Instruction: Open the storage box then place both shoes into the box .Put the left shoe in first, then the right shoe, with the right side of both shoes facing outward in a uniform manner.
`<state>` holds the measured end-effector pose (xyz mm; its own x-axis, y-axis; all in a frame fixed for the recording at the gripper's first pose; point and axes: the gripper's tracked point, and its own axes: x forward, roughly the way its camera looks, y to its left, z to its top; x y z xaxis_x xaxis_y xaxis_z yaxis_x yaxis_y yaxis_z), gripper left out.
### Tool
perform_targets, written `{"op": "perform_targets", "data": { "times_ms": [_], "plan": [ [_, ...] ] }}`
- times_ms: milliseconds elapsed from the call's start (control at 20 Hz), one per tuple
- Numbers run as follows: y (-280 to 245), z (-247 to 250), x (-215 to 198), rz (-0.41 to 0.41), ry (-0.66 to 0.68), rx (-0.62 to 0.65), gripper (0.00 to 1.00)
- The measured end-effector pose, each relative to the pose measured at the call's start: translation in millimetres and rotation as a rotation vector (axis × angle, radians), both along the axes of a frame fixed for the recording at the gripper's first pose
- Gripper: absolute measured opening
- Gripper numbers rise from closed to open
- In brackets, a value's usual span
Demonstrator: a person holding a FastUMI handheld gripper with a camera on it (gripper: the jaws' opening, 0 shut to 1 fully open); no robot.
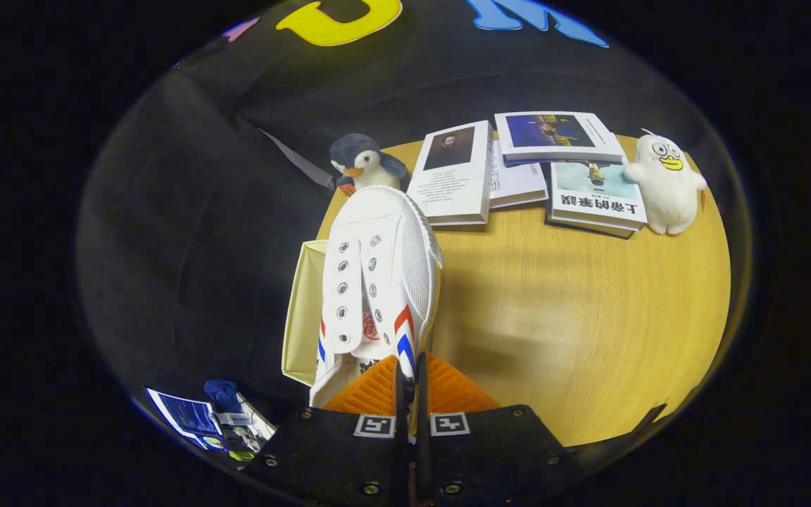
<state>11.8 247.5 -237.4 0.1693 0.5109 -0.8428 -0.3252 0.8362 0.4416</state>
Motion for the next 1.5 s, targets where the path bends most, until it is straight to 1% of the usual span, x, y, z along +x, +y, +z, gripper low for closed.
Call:
{"op": "perform_targets", "data": {
  "times_ms": [250, 750, 1050, 1200, 1300, 1350, 1400, 1450, 1500],
  "plan": [
    [44, -1, -4, 0.075, 0.003, 0.001, 0.04],
    [117, -27, -21, 0.210, 0.034, -0.048, 0.04],
    [133, -51, -24, 0.249, 0.041, -0.121, 0.04],
    [134, -59, -22, 0.250, 0.023, -0.158, 0.04],
    [135, -60, -21, 0.244, 0.018, -0.151, 0.04],
    [137, -58, -19, 0.242, 0.006, -0.138, 0.18],
    [140, -52, -16, 0.245, -0.016, -0.108, 0.25],
    [140, -40, -11, 0.243, -0.037, -0.089, 0.39],
    [137, -38, -7, 0.234, -0.066, -0.085, 0.50]
  ]
}}
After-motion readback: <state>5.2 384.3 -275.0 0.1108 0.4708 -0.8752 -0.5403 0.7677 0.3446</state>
